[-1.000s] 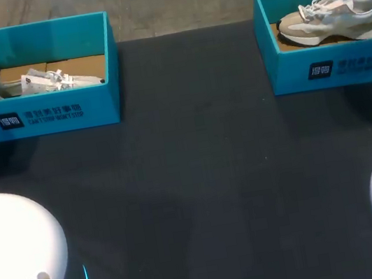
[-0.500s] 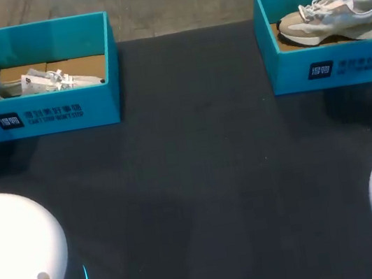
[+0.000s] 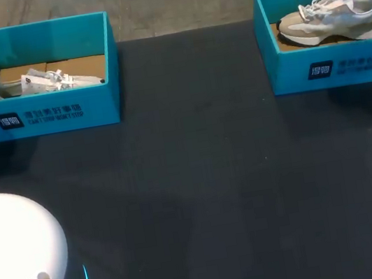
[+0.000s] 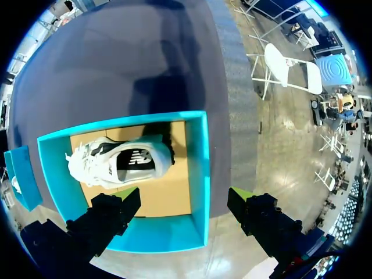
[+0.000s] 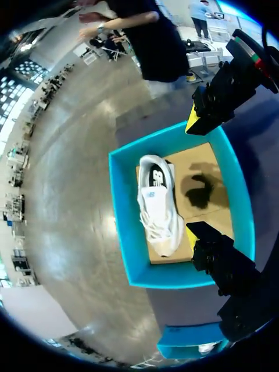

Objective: Take the shoe out of the shoebox, open the shoe tongue, remove and reinsert the insole, then place the shoe into the shoebox

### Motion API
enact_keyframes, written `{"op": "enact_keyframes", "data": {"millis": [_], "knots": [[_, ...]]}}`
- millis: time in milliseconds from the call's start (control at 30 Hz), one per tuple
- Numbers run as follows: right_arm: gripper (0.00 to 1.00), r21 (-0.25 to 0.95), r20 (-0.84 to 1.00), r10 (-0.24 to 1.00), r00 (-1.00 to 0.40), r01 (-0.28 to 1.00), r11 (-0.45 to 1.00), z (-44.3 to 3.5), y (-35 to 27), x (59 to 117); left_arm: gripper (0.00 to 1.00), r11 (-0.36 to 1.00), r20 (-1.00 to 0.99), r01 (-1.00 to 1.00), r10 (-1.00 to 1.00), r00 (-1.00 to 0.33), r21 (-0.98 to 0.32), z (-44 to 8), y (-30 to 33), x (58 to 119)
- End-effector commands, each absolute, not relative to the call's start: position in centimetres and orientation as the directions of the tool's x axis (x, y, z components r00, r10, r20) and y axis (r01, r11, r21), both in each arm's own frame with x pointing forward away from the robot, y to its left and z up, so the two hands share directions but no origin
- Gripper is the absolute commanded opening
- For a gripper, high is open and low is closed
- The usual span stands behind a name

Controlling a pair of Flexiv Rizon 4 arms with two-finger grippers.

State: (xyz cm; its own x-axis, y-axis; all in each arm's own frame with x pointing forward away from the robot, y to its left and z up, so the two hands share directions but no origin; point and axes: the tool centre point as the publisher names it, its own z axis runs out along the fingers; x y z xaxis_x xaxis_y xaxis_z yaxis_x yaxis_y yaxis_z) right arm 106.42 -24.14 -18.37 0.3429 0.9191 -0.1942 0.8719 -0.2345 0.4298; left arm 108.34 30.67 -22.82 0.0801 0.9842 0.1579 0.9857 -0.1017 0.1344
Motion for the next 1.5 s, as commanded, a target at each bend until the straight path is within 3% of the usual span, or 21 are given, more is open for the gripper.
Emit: {"op": "enact_keyframes", "data": {"millis": [33,400,1133,1167,1233,1267,1300,1500], "knots": [[1.00,0.394,-0.212,0.906,0.367,0.880,-0.265,-19.8,-25.6,110.6,1.00,-0.102,0.158,0.985,0.984,0.080,0.138,-22.8,30.7,108.2],[1.00,0.363,-0.191,0.874,0.447,0.859,-0.361,-22.8,-29.4,113.4,1.00,-0.102,0.158,0.985,0.984,0.080,0.138,-22.8,30.7,108.2],[1.00,0.234,-0.177,0.901,0.397,0.906,-0.353,-28.4,-33.2,113.1,1.00,-0.102,0.158,0.985,0.984,0.080,0.138,-22.8,30.7,108.2],[0.98,0.228,-0.174,0.900,0.400,0.905,-0.358,-28.5,-33.3,113.2,1.00,-0.102,0.158,0.985,0.984,0.080,0.138,-22.8,30.7,108.2],[0.78,0.227,-0.176,0.899,0.402,0.905,-0.360,-28.8,-33.5,113.3,1.00,-0.102,0.158,0.985,0.984,0.080,0.138,-22.8,30.7,108.2],[0.60,0.224,-0.177,0.898,0.404,0.904,-0.363,-28.9,-33.5,113.4,1.00,-0.102,0.158,0.985,0.984,0.080,0.138,-22.8,30.7,108.2],[0.50,0.222,-0.179,0.898,0.403,0.905,-0.362,-29.0,-33.5,113.4,1.00,-0.102,0.158,0.985,0.984,0.080,0.138,-22.8,30.7,108.2],[0.46,0.206,-0.185,0.900,0.395,0.911,-0.357,-29.8,-33.4,114.0,1.00,-0.102,0.158,0.985,0.984,0.080,0.138,-22.8,30.7,108.2]]}}
